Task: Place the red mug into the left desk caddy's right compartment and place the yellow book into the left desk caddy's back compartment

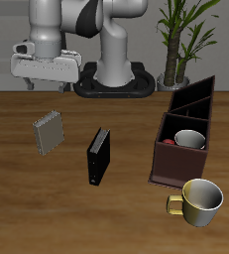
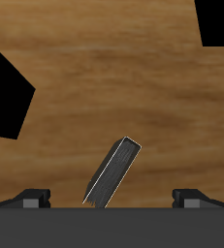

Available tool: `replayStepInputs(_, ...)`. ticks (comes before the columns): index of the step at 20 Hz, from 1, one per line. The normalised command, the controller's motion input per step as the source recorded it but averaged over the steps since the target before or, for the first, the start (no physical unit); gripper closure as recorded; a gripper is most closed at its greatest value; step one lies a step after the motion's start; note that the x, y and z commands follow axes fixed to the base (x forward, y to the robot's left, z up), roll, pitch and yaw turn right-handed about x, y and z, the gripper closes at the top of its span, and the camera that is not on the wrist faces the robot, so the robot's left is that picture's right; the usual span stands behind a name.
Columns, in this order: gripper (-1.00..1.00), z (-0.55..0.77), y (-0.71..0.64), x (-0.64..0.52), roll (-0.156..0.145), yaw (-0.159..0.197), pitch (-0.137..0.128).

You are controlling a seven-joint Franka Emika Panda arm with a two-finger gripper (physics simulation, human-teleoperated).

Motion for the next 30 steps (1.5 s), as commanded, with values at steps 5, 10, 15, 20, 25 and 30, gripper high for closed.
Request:
replayStepInputs(5, -1.0, -0.19, 0.03, 0.04, 0.008, -0.01, -0.008)
replayStepInputs(10, -1.0, -0.28, 0.0, 0.01, 0.009, -0.031, 0.005)
replayStepInputs(15, -1.0, -0.29, -0.06, -0.05, -0.004, -0.039, 0.001)
replayStepInputs(20, -1.0, -0.18, -0.06, -0.02, -0.025, -0.04, 0.008)
replayStepInputs(25, -1.0, -0.25, -0.1, 0.05, -0.027, -0.027, 0.02)
replayStepInputs(30, -1.0, -0.21, -0.02, 0.12, 0.001, -0.035, 0.021)
